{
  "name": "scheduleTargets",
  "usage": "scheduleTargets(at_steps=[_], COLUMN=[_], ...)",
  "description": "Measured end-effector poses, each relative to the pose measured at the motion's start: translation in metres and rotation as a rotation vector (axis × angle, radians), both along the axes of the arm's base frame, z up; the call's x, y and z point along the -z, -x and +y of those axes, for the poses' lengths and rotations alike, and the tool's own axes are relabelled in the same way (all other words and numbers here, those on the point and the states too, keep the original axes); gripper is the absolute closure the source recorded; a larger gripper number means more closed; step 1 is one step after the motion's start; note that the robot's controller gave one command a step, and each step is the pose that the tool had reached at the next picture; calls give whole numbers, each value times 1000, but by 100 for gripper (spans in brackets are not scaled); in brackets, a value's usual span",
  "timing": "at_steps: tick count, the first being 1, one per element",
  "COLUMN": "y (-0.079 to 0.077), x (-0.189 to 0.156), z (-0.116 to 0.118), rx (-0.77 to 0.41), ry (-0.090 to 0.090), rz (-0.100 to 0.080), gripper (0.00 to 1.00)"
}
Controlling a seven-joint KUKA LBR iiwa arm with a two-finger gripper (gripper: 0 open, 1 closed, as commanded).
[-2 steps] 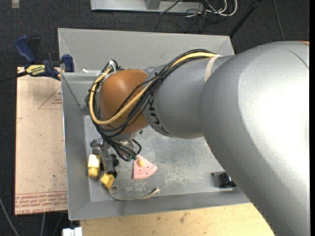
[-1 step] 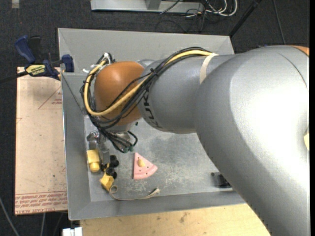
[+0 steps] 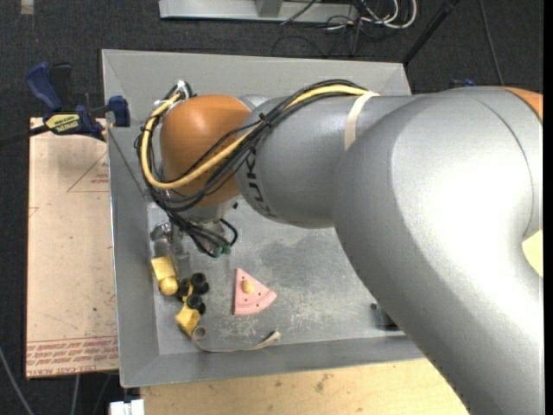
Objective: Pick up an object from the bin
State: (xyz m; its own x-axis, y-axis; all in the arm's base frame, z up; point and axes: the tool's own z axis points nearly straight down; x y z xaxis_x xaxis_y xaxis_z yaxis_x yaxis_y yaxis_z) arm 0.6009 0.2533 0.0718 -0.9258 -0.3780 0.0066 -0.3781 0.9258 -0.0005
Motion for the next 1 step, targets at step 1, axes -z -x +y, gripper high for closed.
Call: scheduleTargets(at_steps=[1], y=[28], x=[2], z=[-54], rx=[-137], ry=[-5], rz=[-7], gripper=[0])
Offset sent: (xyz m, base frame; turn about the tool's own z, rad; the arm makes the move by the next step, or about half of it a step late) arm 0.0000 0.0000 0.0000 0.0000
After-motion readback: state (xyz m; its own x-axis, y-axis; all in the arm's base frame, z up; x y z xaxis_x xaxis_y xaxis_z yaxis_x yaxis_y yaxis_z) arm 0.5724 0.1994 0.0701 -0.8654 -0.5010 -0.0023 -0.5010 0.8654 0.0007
